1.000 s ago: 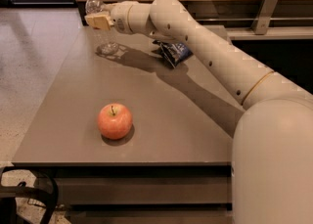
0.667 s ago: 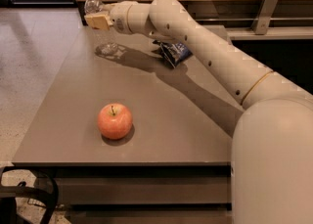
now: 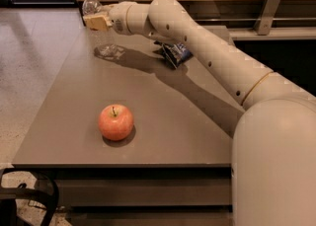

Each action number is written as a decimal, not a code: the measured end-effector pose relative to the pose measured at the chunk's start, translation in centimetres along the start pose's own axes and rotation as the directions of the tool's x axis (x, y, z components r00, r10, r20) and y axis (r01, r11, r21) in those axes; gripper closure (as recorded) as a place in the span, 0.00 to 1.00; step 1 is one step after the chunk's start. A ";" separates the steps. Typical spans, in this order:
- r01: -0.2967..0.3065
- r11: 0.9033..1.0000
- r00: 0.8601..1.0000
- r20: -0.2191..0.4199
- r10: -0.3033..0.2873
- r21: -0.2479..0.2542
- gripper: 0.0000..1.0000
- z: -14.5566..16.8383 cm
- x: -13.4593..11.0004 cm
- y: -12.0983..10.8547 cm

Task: Knock water bottle over

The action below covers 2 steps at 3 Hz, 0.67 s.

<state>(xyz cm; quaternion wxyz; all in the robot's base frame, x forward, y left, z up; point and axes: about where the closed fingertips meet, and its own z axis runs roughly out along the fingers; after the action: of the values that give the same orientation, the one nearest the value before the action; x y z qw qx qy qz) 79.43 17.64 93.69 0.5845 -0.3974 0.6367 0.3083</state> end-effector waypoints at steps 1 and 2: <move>0.000 1.000 1.000 -0.001 0.000 -0.001 1.00 0.0 0.0 0.0; 0.014 1.000 0.999 -0.041 -0.013 0.016 1.00 -2.1 -1.5 0.2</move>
Offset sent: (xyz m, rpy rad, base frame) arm -0.0196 -0.0323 0.0351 -0.0898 0.0124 -0.0385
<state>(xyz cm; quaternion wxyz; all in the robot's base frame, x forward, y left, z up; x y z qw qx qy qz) 78.22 16.15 95.46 0.5767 -0.4031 0.6484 0.2908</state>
